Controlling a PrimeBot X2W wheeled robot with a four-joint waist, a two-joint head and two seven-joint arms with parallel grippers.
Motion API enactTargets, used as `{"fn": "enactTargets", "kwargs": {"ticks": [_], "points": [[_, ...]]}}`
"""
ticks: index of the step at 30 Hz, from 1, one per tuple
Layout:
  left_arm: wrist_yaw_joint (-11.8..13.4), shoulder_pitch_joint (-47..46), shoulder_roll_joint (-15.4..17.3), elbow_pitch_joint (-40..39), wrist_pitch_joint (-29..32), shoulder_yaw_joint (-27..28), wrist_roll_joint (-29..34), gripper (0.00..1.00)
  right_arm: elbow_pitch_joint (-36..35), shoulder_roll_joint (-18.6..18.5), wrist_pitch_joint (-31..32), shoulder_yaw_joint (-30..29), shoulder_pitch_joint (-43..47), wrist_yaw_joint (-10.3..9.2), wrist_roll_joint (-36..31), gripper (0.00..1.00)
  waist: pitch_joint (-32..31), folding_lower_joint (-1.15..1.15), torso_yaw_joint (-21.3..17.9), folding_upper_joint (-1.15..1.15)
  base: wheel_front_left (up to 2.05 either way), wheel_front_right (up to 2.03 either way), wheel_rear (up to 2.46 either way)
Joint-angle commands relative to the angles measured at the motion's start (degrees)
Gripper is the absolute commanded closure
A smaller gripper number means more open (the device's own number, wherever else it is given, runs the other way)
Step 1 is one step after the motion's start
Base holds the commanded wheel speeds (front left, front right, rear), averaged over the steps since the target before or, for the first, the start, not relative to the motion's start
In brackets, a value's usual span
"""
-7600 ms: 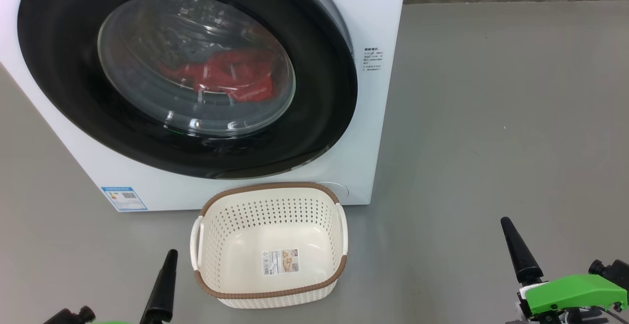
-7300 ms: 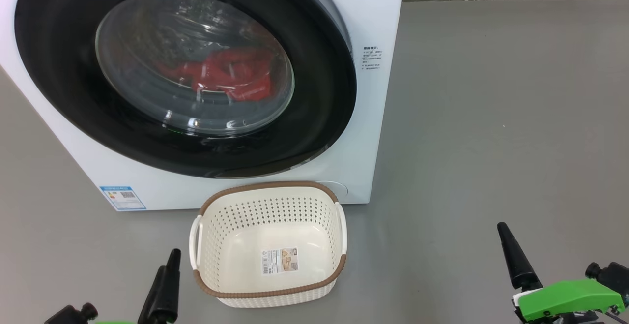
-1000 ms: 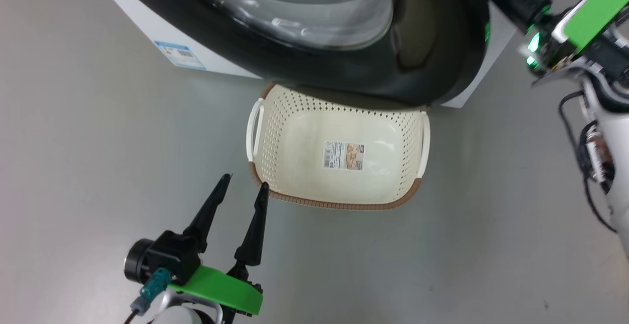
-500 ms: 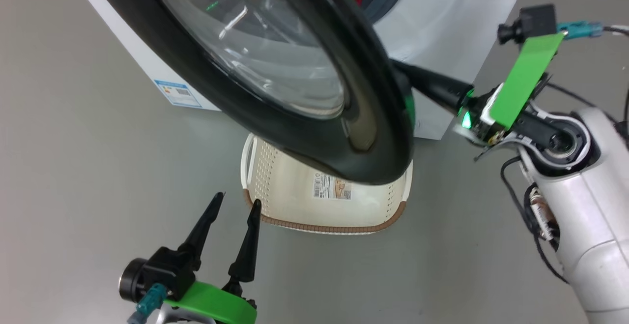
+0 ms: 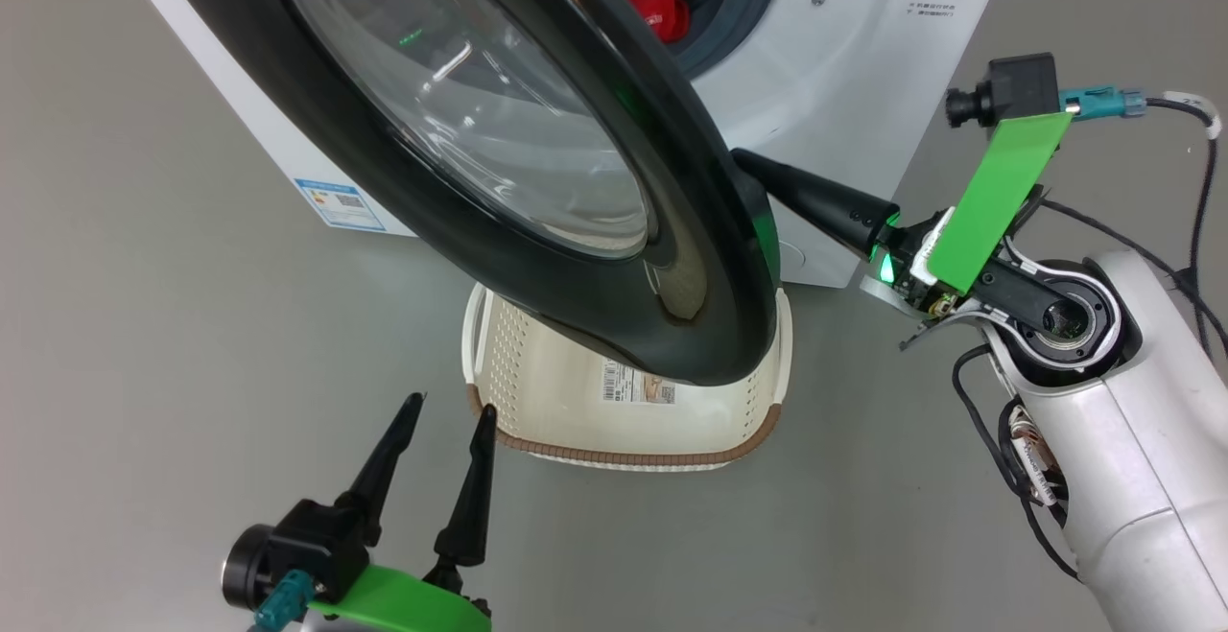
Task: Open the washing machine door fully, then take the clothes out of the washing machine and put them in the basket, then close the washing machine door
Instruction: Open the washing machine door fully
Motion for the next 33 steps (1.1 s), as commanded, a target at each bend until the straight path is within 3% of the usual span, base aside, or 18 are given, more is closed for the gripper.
{"fn": "enactTargets", "kwargs": {"ticks": [1, 20, 33], "points": [[-0.27, 0.16, 0.65, -1.53, -0.7, 1.98, 0.39, 0.0, -1.92, 0.68, -1.7, 0.05, 0.72, 0.45, -1.86, 0.0, 0.09, 0.0, -0.07, 0.0, 0.0, 0.0, 0.0], [-0.82, 1.56, 0.65, -1.34, -0.7, 6.57, 0.6, 0.0, 0.31, -2.53, -15.92, 0.2, 8.68, 0.45, -4.53, 0.0, -2.26, 0.0, -4.06, 0.0, 0.0, 0.0, 0.0], [-1.51, 3.97, 0.65, -1.13, -0.7, 8.99, 0.88, 0.0, -0.13, -4.59, -25.21, -0.21, 22.2, 0.45, -3.87, 0.0, -4.12, 0.0, -7.26, 0.0, 0.0, 0.0, 0.0]]}}
